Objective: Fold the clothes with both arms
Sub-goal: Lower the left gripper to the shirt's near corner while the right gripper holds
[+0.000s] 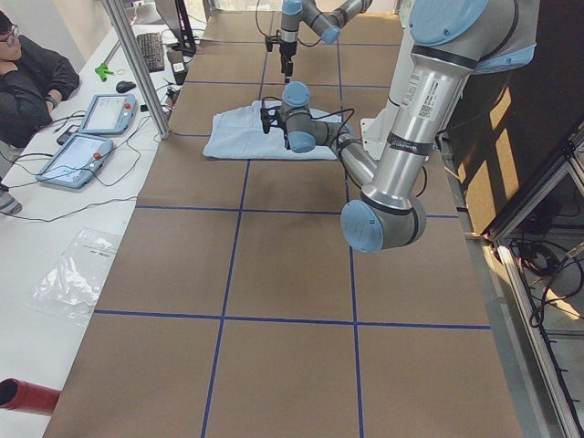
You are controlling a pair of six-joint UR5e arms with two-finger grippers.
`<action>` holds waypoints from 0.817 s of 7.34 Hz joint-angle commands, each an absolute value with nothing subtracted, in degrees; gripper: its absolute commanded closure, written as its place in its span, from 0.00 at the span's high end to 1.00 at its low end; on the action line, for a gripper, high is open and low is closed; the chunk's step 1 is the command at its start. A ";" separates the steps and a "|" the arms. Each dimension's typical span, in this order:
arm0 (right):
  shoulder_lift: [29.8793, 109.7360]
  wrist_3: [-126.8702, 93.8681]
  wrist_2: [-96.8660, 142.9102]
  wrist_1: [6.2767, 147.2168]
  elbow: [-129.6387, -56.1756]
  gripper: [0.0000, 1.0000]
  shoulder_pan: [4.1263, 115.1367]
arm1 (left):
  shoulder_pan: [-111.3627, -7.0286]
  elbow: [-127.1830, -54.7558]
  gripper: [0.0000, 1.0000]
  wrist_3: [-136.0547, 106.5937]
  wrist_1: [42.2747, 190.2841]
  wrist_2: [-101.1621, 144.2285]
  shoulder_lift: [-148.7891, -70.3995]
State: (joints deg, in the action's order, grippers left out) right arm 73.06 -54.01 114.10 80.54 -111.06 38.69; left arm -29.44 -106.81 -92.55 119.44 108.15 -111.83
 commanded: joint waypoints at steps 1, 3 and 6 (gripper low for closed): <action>73.39 -57.39 113.99 80.51 -113.11 1.00 36.13 | -20.08 -107.93 0.98 -96.57 117.16 100.05 -109.52; 73.39 -58.71 113.99 80.51 -113.38 1.00 35.34 | -14.27 -107.14 0.93 -99.48 117.07 98.44 -108.99; 73.30 -59.15 113.64 80.51 -113.38 1.00 35.07 | -11.70 -107.05 0.82 -100.54 114.96 98.44 -109.78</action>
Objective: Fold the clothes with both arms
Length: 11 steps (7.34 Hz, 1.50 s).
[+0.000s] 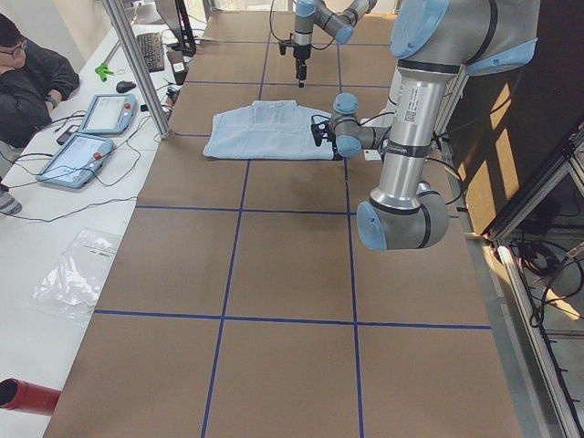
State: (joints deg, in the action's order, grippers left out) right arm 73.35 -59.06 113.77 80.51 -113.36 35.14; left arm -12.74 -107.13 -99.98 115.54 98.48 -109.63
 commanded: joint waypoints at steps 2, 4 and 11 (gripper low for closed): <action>73.21 -59.15 113.64 80.51 -113.38 1.00 35.07 | -11.78 -106.70 0.77 -100.55 114.96 98.53 -110.04; 73.30 -59.15 113.64 80.51 -113.38 1.00 35.07 | -12.39 -106.70 0.75 -100.55 114.96 98.53 -110.04; 73.30 -59.06 113.73 80.51 -113.55 1.00 35.16 | -13.27 -105.82 0.71 -100.55 114.96 98.53 -110.48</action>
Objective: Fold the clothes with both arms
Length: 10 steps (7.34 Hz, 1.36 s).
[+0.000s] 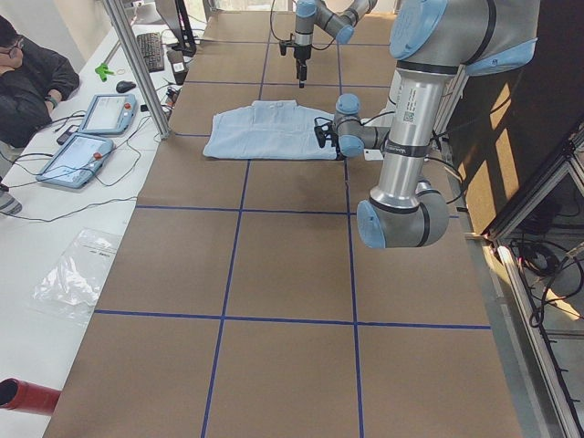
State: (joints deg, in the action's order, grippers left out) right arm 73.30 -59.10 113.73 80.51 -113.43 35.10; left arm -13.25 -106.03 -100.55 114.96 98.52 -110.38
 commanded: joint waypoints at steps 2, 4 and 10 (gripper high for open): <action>73.39 -59.15 113.73 80.51 -113.73 1.00 35.07 | -13.27 -105.73 0.71 -100.55 114.96 98.53 -110.48; 73.39 -59.15 113.73 80.51 -113.73 1.00 35.16 | -13.27 -105.82 0.63 -100.55 114.96 98.53 -110.48; 73.48 -59.06 113.73 80.51 -113.73 1.00 35.24 | -13.36 -104.94 0.46 -100.55 114.96 98.53 -111.45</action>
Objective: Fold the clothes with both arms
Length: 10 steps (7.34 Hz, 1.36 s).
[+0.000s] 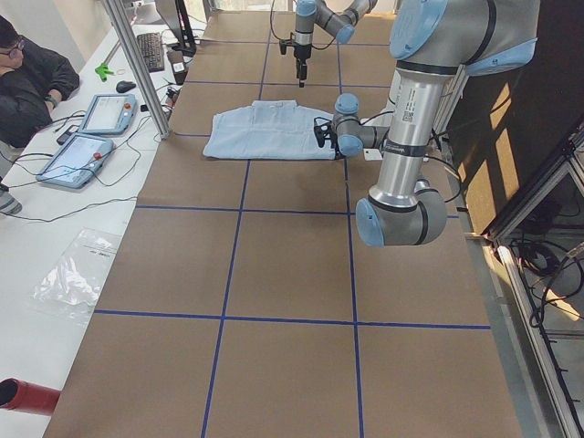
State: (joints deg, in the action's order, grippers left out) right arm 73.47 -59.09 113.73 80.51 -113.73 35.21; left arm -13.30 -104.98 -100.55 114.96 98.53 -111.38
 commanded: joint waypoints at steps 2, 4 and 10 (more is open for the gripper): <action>73.48 -59.15 113.73 80.51 -113.82 1.00 35.24 | -13.45 -104.94 0.18 -100.55 114.87 98.53 -111.45; 73.48 -59.15 113.73 80.51 -113.82 1.00 35.24 | -13.80 -105.29 0.00 -100.63 114.96 98.53 -111.45; 72.42 -84.75 102.95 81.12 -115.92 1.00 22.10 | -15.38 -106.08 0.00 -103.45 114.96 98.79 -111.88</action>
